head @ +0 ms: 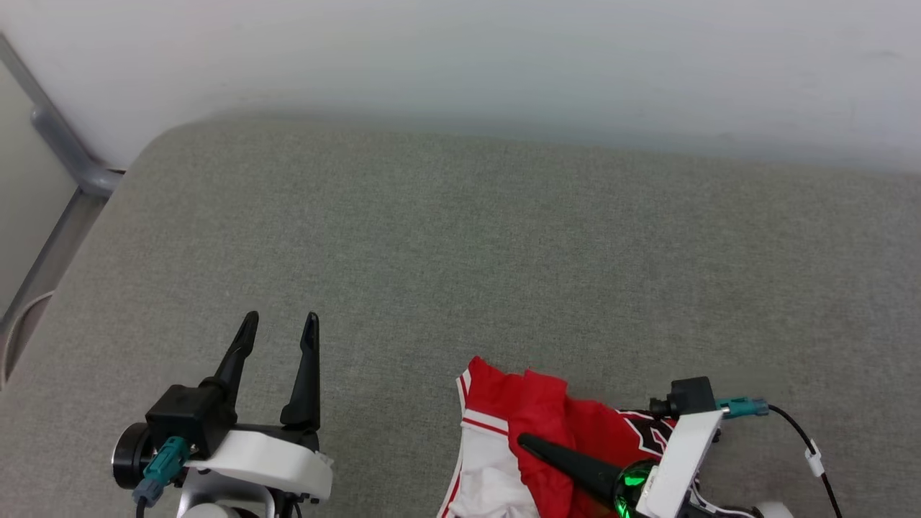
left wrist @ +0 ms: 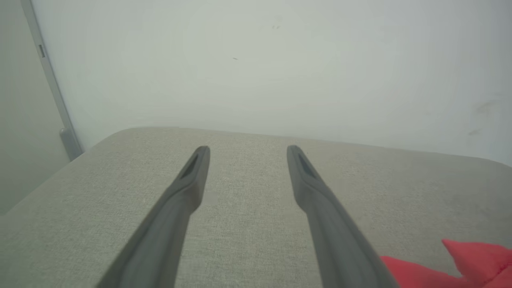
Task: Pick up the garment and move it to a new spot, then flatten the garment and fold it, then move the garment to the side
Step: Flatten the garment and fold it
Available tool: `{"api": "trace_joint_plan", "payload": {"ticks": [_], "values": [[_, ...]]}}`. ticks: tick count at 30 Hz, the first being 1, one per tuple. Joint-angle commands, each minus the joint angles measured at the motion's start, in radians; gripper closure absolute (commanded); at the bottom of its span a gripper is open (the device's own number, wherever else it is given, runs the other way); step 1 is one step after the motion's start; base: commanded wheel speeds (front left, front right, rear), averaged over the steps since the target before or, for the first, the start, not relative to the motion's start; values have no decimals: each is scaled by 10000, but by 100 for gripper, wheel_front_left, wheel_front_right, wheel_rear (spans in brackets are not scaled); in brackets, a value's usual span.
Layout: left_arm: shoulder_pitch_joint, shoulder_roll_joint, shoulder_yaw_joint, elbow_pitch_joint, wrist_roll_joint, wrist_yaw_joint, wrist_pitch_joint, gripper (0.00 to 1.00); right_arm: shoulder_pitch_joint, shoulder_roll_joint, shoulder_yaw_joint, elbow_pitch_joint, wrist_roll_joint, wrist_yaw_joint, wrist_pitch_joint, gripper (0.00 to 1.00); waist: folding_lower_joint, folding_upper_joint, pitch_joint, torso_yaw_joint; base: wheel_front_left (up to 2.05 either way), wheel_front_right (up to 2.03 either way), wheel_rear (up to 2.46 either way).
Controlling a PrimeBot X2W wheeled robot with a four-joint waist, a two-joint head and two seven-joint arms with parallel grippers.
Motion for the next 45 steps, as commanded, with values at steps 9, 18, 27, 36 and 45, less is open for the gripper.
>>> {"api": "trace_joint_plan", "payload": {"ticks": [9,18,27,36,45], "values": [[-463,-344,130,405,133,-250,-218,0,-633,-27,630,1077,-778,-5,-734,50,0,0,920,293,0,0,0],[-211,-346,208,681,248,-351,-261,0,-507,-175,904,148,-524,-5,-1270,0,0,0,275,-146,0,0,0],[203,-264,182,838,228,-195,-225,0,-96,-555,-210,-1077,-2238,-5,-4020,0,0,0,-492,-707,0,0,0],[632,-71,346,890,331,120,-221,0,544,-859,-2560,-1564,-6014,-5,-6110,0,0,0,-891,-1236,0,0,0],[930,-46,626,1035,328,320,-258,0,1185,-745,-3257,-2566,-9650,-5,-6490,0,0,0,-1175,-1548,0,0,0]]}}
